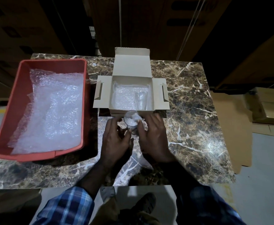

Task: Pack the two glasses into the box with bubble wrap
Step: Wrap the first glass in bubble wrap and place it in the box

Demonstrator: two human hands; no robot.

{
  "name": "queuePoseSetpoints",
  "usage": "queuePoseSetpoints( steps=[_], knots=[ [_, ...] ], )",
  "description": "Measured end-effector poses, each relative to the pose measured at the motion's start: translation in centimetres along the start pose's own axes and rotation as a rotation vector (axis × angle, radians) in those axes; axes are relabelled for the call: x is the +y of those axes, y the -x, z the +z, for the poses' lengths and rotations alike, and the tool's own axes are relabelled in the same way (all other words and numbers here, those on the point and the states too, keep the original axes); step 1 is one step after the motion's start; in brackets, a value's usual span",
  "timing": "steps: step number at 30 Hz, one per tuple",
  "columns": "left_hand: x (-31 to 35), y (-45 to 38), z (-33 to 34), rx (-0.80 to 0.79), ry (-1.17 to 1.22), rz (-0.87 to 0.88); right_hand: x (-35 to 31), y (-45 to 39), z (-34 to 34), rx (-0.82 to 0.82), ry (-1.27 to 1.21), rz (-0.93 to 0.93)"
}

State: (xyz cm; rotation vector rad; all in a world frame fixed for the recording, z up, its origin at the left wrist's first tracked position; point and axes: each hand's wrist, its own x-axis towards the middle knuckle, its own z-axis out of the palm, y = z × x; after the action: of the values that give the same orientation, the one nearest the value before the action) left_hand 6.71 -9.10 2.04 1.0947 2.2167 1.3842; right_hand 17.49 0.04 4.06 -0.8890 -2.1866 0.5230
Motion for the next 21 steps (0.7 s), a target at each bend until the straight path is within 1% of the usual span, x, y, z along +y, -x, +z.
queuePoseSetpoints(
  steps=[2,6,7,9,12,16,17,21],
  knots=[
    [-0.1,-0.7,0.0,-0.069,-0.003,0.055,-0.3,-1.8,0.5,-0.117,0.112,0.051],
    [-1.0,-1.9,0.2,-0.169,-0.070,0.101,-0.7,-4.4,1.1,-0.507,0.347,0.058],
    [-1.1,-2.1,0.4,-0.181,-0.069,0.102,-0.9,-4.9,1.0,-0.578,0.369,0.060],
    [-1.4,-2.3,0.6,-0.204,-0.076,0.097,-1.3,-5.7,1.1,-0.667,0.377,0.115],
    [-1.7,-2.2,0.8,-0.210,-0.045,0.054,-1.6,-6.3,1.5,-0.727,0.435,0.211],
    [-1.7,-2.5,0.8,-0.224,0.031,-0.072,-1.6,-6.4,2.0,-0.741,0.521,0.175],
    [-1.8,-2.6,0.8,-0.237,0.014,-0.065,-1.7,-6.4,2.1,-0.736,0.533,0.162],
    [-1.8,-3.1,0.8,-0.250,-0.025,0.072,-1.8,-6.4,2.3,-0.708,0.552,0.156]
  ],
)
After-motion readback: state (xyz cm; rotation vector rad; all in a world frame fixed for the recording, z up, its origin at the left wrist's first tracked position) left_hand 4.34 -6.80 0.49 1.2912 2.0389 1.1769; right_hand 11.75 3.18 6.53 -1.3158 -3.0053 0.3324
